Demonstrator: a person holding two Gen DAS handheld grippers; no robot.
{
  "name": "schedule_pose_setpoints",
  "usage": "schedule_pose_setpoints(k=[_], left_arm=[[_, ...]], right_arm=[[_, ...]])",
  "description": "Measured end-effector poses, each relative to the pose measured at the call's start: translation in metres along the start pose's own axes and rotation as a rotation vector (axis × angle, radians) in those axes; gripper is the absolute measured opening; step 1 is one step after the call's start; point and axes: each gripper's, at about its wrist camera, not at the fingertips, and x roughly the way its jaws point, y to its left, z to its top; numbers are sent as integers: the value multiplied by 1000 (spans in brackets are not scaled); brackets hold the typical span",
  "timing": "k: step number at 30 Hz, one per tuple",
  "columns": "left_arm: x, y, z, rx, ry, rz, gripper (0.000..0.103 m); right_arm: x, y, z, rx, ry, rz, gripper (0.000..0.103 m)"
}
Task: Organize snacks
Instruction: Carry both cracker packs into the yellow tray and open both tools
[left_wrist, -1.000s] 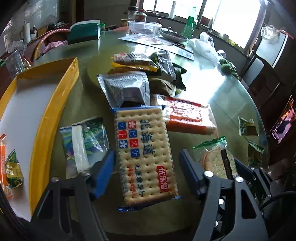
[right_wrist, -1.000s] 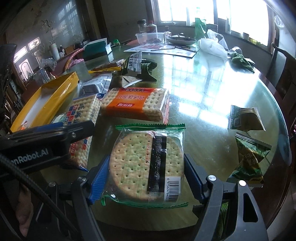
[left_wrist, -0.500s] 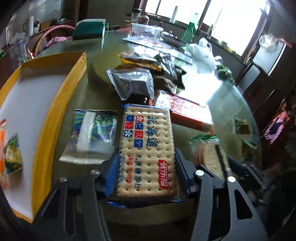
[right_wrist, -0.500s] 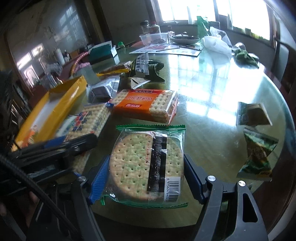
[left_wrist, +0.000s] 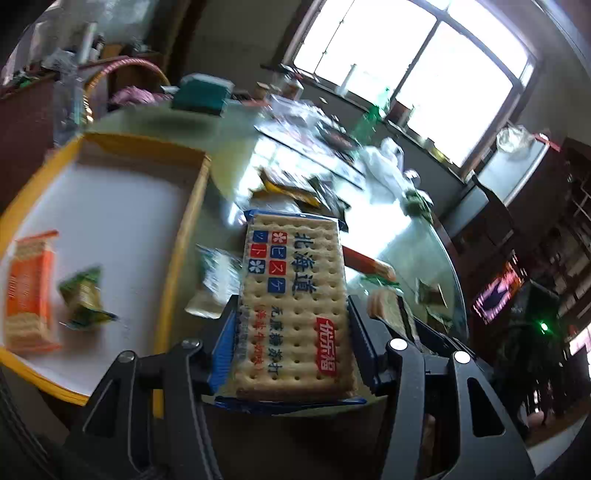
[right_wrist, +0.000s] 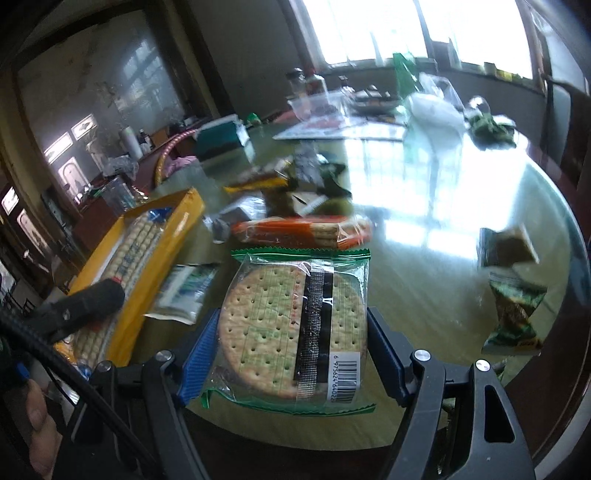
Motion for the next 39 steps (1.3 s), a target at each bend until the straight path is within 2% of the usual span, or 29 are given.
schedule_pose_setpoints(k=[6, 12, 14, 20, 26, 33, 39], left_arm=[[-21, 29, 12, -78, -61, 10, 57], [-35, 53, 18, -145, -51, -81, 57], [-41, 59, 18, -162, -60, -86, 57], [-48, 84, 27, -168, -122, 28, 57], [-53, 128, 37, -239, -158, 113, 57], [-45, 175, 61, -283, -165, 203, 57], [-22, 195, 72, -286, -114, 291, 57]], right_arm=[[-3, 40, 10, -89, -6, 3, 76], [-7, 68, 20, -142, -21, -7, 76], [-8, 70, 23, -138, -28, -5, 76], [-17, 73, 32, -144, -74, 58, 76], [3, 113, 40, -202, -53, 166, 76], [58, 165, 51, -260, 43, 248, 76], [98, 200, 53, -309, 95, 242, 76]])
